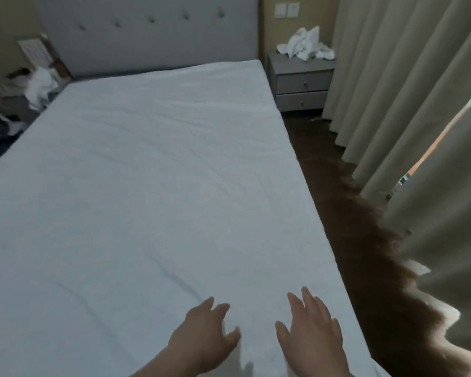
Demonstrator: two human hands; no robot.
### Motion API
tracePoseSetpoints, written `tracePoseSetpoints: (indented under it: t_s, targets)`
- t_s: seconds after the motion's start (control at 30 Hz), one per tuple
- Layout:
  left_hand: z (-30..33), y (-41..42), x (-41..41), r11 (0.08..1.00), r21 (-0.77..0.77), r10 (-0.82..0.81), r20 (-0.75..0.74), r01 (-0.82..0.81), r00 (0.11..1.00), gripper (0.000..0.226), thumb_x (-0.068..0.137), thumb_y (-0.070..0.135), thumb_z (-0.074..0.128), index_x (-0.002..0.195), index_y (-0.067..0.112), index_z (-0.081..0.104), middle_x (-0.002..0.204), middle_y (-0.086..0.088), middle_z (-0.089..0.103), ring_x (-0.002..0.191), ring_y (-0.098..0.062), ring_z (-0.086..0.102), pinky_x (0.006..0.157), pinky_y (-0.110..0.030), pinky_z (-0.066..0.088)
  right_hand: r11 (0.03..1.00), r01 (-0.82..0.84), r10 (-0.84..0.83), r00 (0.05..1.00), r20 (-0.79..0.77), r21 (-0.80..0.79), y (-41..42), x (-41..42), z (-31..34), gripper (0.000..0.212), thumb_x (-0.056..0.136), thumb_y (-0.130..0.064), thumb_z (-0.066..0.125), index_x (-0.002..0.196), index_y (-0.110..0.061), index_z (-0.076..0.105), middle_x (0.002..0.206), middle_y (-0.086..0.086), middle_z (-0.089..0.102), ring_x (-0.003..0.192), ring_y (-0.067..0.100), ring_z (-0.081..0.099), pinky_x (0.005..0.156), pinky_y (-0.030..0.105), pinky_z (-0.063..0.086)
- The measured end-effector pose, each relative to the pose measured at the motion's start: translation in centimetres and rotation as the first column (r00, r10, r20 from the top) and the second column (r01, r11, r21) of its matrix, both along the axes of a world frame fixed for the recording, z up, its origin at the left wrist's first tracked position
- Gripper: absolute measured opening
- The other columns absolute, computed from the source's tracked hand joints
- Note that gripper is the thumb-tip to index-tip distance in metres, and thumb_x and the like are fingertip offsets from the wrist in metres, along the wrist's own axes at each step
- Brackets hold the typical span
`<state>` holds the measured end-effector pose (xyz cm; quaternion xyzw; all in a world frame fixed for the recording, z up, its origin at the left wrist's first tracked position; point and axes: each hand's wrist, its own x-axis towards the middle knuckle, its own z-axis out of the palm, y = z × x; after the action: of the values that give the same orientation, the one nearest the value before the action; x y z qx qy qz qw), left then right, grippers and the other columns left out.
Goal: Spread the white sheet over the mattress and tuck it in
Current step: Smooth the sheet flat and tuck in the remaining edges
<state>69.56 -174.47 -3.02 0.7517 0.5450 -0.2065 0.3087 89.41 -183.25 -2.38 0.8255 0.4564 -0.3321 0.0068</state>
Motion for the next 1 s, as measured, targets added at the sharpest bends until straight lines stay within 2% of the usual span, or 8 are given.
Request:
tracePoseSetpoints:
  t_s: [0.2, 0.33, 0.5, 0.63, 0.73, 0.83, 0.9, 1.0]
  targets:
    - [-6.1, 1.0, -4.9, 1.000, -0.008, 0.025, -0.107, -0.026, 0.994, 0.093, 0.085, 0.078, 0.047, 0.161, 0.044, 0.003, 0.170, 0.001, -0.021, 0.156, -0.033, -0.016, 0.123, -0.059, 0.018, 0.979, -0.167, 0.150, 0.979, -0.134, -0.121, 0.9, -5.5, -5.9, 0.068, 0.100, -0.060, 0.041, 0.159, -0.029, 0.026, 0.168, -0.003, 0.021, 0.153, 0.024, 0.023, 0.121, 0.050, 0.027]
    - [-10.7, -0.6, -7.7, 0.998, -0.020, 0.048, -0.150, -0.052, 0.987, 0.105, 0.077, 0.084, 0.052, 0.154, 0.054, -0.013, 0.161, 0.004, -0.040, 0.151, -0.040, -0.028, 0.117, -0.070, 0.022, 0.970, -0.232, 0.231, 0.973, -0.019, -0.076, 0.1, -9.1, -10.1, 0.073, 0.102, -0.058, 0.037, 0.163, -0.034, 0.005, 0.172, -0.002, -0.013, 0.158, 0.028, -0.009, 0.122, 0.062, 0.011]
    - [-13.0, -3.9, -9.8, 0.995, -0.053, 0.074, -0.184, -0.085, 0.980, 0.116, 0.078, 0.077, 0.062, 0.146, 0.056, -0.029, 0.158, 0.005, -0.045, 0.147, -0.041, -0.036, 0.107, -0.080, 0.027, 0.907, -0.385, 0.396, 0.918, 0.036, -0.171, -2.9, -11.2, -13.8, 0.090, 0.096, -0.071, 0.031, 0.156, -0.038, -0.028, 0.161, -0.001, -0.042, 0.150, 0.032, -0.035, 0.116, 0.073, -0.002]
    - [-12.5, -5.4, -10.5, 0.997, -0.051, 0.043, -0.173, -0.053, 0.984, 0.117, 0.079, 0.074, 0.065, 0.145, 0.057, -0.030, 0.159, 0.004, -0.044, 0.148, -0.040, -0.035, 0.104, -0.079, 0.031, 0.846, -0.471, 0.494, 0.869, 0.036, -0.250, -4.6, -10.9, -13.5, 0.094, 0.095, -0.074, 0.030, 0.154, -0.036, -0.032, 0.159, 0.000, -0.046, 0.149, 0.033, -0.038, 0.116, 0.074, -0.001]
    - [-11.5, -4.5, -11.6, 0.998, -0.028, 0.050, -0.138, -0.055, 0.989, 0.110, 0.080, 0.076, 0.061, 0.148, 0.057, -0.023, 0.163, 0.007, -0.033, 0.151, -0.037, -0.027, 0.104, -0.078, 0.032, 0.874, -0.417, 0.431, 0.902, 0.002, -0.248, -2.6, -10.8, -12.0, 0.085, 0.098, -0.066, 0.035, 0.160, -0.037, -0.016, 0.166, -0.001, -0.032, 0.154, 0.032, -0.026, 0.117, 0.073, 0.003]
    - [-10.9, -3.7, -14.3, 0.974, 0.108, 0.216, -0.155, -0.201, 0.964, 0.109, 0.081, 0.083, 0.050, 0.148, 0.051, -0.030, 0.161, 0.005, -0.039, 0.151, -0.037, -0.027, 0.105, -0.078, 0.030, 0.916, -0.376, 0.387, 0.920, 0.061, -0.138, -1.3, -11.5, -11.2, 0.076, 0.100, -0.057, 0.035, 0.160, -0.038, -0.008, 0.169, -0.001, -0.024, 0.156, 0.031, -0.019, 0.118, 0.071, 0.007]
    - [-11.6, -3.7, -16.6, 0.949, 0.059, 0.316, -0.204, -0.310, 0.927, 0.114, 0.078, 0.088, 0.047, 0.149, 0.047, -0.033, 0.160, -0.001, -0.042, 0.151, -0.043, -0.026, 0.110, -0.077, 0.024, 0.890, -0.404, 0.415, 0.910, 0.006, -0.211, -1.4, -11.6, -11.2, 0.080, 0.099, -0.058, 0.037, 0.159, -0.041, -0.014, 0.166, -0.004, -0.031, 0.155, 0.031, -0.023, 0.117, 0.072, 0.010]
    - [-12.2, -3.6, -20.5, 0.959, -0.142, 0.195, -0.302, -0.247, 0.933, 0.123, 0.073, 0.090, 0.051, 0.152, 0.043, -0.032, 0.163, -0.013, -0.035, 0.152, -0.051, -0.013, 0.123, -0.063, 0.011, 0.786, -0.448, 0.467, 0.882, -0.065, -0.426, -0.6, -12.5, -10.9, 0.081, 0.098, -0.052, 0.045, 0.159, -0.042, -0.006, 0.169, -0.003, -0.021, 0.156, 0.034, -0.009, 0.113, 0.072, 0.017]
